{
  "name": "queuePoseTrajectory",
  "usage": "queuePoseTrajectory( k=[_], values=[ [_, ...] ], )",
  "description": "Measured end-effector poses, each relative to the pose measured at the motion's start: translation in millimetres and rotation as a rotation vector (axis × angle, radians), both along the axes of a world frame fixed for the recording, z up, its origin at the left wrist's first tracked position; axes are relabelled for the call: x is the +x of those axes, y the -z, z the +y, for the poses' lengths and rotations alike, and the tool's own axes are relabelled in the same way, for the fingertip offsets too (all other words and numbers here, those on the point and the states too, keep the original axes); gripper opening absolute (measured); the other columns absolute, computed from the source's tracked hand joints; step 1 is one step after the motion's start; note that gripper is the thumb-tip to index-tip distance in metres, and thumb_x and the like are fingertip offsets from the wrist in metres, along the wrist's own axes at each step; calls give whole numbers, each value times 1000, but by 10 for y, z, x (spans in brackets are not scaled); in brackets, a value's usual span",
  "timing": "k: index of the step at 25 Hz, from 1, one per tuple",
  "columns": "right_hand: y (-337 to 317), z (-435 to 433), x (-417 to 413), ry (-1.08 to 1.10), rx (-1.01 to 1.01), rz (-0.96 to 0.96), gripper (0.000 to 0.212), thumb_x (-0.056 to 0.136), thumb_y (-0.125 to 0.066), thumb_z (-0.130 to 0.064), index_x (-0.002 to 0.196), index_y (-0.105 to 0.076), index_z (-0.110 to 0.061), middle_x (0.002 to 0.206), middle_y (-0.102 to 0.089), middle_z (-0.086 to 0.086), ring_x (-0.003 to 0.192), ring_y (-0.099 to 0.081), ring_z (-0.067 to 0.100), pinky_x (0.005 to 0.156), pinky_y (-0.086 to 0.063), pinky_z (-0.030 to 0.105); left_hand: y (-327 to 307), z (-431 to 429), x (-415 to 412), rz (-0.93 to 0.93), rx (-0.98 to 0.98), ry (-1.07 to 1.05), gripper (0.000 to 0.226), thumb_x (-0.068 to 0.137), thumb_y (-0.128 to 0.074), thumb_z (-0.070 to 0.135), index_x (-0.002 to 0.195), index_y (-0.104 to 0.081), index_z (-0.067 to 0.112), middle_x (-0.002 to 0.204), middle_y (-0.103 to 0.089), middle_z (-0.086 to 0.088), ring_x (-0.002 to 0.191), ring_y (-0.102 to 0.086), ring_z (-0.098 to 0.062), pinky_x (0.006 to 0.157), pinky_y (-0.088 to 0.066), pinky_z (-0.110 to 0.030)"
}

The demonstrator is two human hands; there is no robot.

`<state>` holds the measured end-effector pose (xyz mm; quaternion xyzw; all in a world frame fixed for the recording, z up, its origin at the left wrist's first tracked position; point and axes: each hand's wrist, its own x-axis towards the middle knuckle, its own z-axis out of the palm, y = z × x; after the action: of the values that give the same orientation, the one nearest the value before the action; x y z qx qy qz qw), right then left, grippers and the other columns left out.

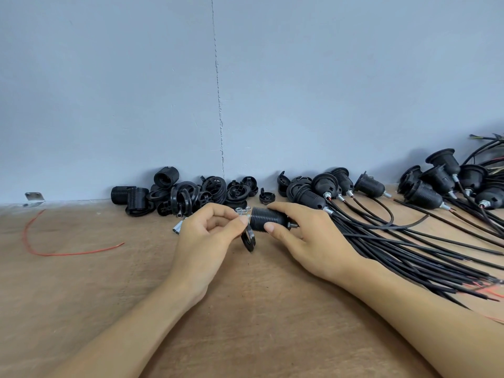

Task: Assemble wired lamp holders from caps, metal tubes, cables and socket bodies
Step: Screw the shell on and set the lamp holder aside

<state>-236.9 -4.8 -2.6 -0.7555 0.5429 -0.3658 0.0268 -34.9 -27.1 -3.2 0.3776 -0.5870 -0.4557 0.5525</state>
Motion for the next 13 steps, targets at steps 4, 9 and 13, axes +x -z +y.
queuePoseTrajectory(
  k=[4, 9, 13],
  values=[
    [3, 16, 10, -54, 32, 25, 40, 96, -55, -49, 131, -60, -31, 116, -67, -15, 103, -62, 6, 86, -54, 35, 24, -7, -2, -37, -6, -37, 27, 82, -81, 7, 84, -72, 32, 89, -76, 6, 82, -72, -10, 72, -55, -18],
    [-6, 9, 6, -74, 43, 66, 39, 97, -59, -44, 133, -60, -32, 120, -67, -16, 109, -60, 3, 92, -52, 33, 43, -40, -6, -160, 70, -25, 15, 88, -78, 24, 98, -74, 34, 93, -77, 15, 84, -71, -5, 81, -52, -29],
    [-5, 1, -3, -66, 29, 66, 38, 95, -61, -44, 132, -61, -32, 119, -67, -17, 109, -60, 2, 93, -50, 29, 26, -40, 8, -253, 39, -30, 9, 92, -72, 32, 95, -75, 40, 93, -75, 25, 86, -71, 1, 85, -54, -28]
  ],
)
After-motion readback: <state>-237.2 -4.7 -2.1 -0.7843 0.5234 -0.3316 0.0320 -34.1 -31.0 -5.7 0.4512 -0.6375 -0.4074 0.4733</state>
